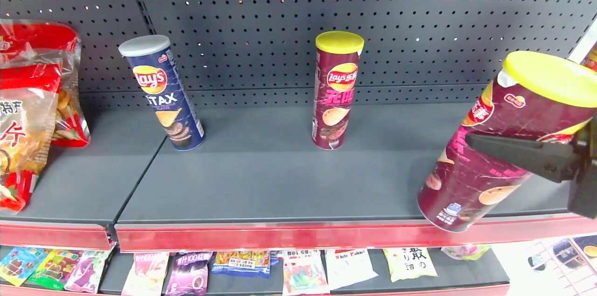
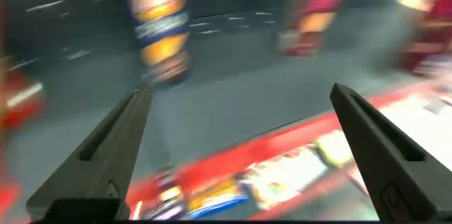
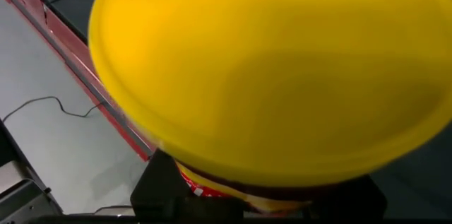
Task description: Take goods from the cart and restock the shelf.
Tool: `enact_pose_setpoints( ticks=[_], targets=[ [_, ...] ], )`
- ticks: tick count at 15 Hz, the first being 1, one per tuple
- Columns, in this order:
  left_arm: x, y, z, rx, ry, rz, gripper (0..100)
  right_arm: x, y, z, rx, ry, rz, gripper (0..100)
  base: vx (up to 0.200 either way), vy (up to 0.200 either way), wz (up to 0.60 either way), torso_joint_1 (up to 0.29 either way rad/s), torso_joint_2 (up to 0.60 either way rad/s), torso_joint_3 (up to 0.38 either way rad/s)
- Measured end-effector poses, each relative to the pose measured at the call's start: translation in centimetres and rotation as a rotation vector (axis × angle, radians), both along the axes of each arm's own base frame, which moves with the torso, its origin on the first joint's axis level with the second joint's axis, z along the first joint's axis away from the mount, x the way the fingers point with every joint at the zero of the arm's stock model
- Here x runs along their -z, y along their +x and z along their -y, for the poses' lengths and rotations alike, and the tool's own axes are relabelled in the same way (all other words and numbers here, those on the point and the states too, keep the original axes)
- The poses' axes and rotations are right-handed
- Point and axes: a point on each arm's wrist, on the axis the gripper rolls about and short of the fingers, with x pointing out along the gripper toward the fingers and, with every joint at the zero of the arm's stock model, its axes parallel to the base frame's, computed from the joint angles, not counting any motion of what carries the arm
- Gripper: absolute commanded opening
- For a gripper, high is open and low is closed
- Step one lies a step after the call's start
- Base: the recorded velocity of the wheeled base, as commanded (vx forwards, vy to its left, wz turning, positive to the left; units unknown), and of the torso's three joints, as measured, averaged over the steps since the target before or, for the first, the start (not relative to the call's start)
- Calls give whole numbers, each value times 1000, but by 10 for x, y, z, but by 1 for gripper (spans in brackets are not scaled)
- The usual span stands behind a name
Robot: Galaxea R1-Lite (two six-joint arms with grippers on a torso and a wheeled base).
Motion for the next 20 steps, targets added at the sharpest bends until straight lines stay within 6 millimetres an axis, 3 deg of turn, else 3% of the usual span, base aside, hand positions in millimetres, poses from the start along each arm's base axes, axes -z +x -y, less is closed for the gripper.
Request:
enact_pose_setpoints(
  ticks=[4,9,15,20],
  targets=[
    [-46,90,45,392,50,-121,100,0,10,-3,18,22,-11,0,0,0,0,0,0,0],
    [-55,191,118,605,114,-143,100,-1,25,2,85,20,-15,0,0,0,0,0,0,0],
    [-41,279,169,639,180,-81,100,-2,29,2,93,20,-17,0,0,0,0,0,0,0],
    [-18,313,186,631,194,-114,100,-1,29,2,95,18,-22,0,0,0,0,0,0,0]
  ],
)
